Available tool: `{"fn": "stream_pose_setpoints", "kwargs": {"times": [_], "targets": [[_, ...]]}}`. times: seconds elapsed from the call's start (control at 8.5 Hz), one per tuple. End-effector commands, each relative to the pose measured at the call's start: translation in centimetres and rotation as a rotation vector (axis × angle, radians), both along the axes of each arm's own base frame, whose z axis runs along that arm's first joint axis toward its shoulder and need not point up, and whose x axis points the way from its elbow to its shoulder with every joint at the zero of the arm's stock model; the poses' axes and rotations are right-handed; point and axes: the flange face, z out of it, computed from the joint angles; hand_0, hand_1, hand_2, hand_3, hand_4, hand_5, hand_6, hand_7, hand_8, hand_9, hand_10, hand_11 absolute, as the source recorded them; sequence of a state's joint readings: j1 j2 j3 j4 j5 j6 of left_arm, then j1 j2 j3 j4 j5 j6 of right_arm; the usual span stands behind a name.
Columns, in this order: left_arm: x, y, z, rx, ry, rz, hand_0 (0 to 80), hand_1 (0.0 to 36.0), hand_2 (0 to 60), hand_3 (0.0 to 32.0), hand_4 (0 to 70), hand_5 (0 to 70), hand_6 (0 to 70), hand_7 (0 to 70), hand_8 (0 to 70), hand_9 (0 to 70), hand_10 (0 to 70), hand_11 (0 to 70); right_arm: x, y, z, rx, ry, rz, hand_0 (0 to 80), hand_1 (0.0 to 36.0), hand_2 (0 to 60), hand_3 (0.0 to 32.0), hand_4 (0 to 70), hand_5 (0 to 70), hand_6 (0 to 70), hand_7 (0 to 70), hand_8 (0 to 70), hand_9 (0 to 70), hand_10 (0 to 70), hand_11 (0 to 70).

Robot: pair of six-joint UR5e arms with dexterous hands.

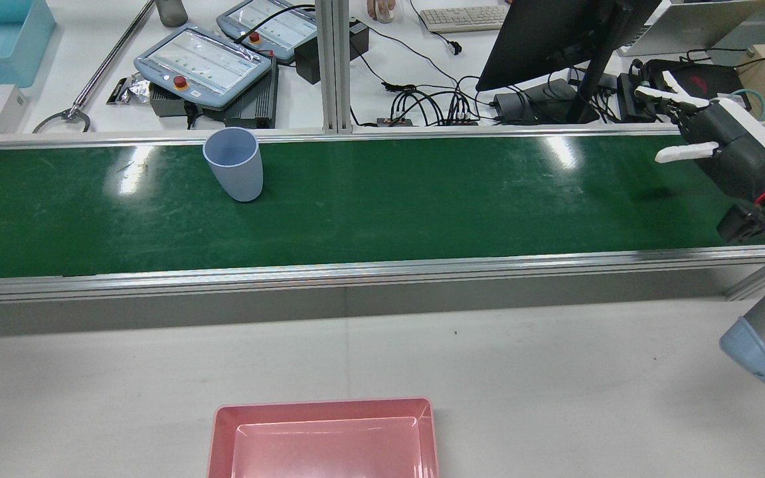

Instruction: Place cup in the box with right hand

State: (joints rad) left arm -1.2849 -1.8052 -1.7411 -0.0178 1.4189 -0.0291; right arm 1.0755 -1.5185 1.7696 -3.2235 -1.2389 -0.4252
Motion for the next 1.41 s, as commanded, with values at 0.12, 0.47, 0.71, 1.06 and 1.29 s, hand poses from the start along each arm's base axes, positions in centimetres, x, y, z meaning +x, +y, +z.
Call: {"fn": "stream_pose_setpoints", "kwargs": {"times": [0.12, 0.47, 0.71, 1.06, 1.29], "targets": [[0.0, 0.0, 0.0, 0.001, 0.000, -0.001, 0.0, 0.0, 0.0, 0.0, 0.0, 0.0, 0.0, 0.0, 0.0, 0.0, 0.0, 0.0, -2.5, 0.5, 0.1, -0.003, 0.004, -0.042, 49.2, 11.5, 4.6, 0.0, 4.4, 3.5, 0.0, 0.0, 0.0, 0.0, 0.0, 0.0], [0.1, 0.0, 0.0, -0.001, 0.000, 0.001, 0.0, 0.0, 0.0, 0.0, 0.0, 0.0, 0.0, 0.0, 0.0, 0.0, 0.0, 0.0, -3.6, 0.2, -0.6, 0.009, -0.003, -0.057, 49.4, 11.8, 4.4, 0.0, 4.7, 3.7, 0.0, 0.0, 0.0, 0.0, 0.0, 0.0], [0.1, 0.0, 0.0, -0.001, 0.000, 0.001, 0.0, 0.0, 0.0, 0.0, 0.0, 0.0, 0.0, 0.0, 0.0, 0.0, 0.0, 0.0, -4.0, 0.3, -0.7, 0.010, -0.006, -0.065, 50.5, 10.3, 0.0, 0.0, 5.9, 3.7, 0.0, 0.0, 0.0, 0.0, 0.0, 0.0], [0.1, 0.0, 0.0, -0.001, 0.000, 0.001, 0.0, 0.0, 0.0, 0.0, 0.0, 0.0, 0.0, 0.0, 0.0, 0.0, 0.0, 0.0, -4.5, 0.4, -0.8, 0.011, -0.009, -0.075, 49.4, 12.2, 4.8, 0.0, 4.7, 3.7, 0.0, 0.0, 0.0, 0.0, 0.0, 0.0], [0.0, 0.0, 0.0, -0.001, 0.000, -0.001, 0.0, 0.0, 0.0, 0.0, 0.0, 0.0, 0.0, 0.0, 0.0, 0.0, 0.0, 0.0, -4.5, 0.4, -0.8, 0.011, -0.009, -0.075, 50.0, 10.3, 0.0, 0.0, 6.1, 3.7, 0.0, 0.0, 0.0, 0.0, 0.0, 0.0]]}}
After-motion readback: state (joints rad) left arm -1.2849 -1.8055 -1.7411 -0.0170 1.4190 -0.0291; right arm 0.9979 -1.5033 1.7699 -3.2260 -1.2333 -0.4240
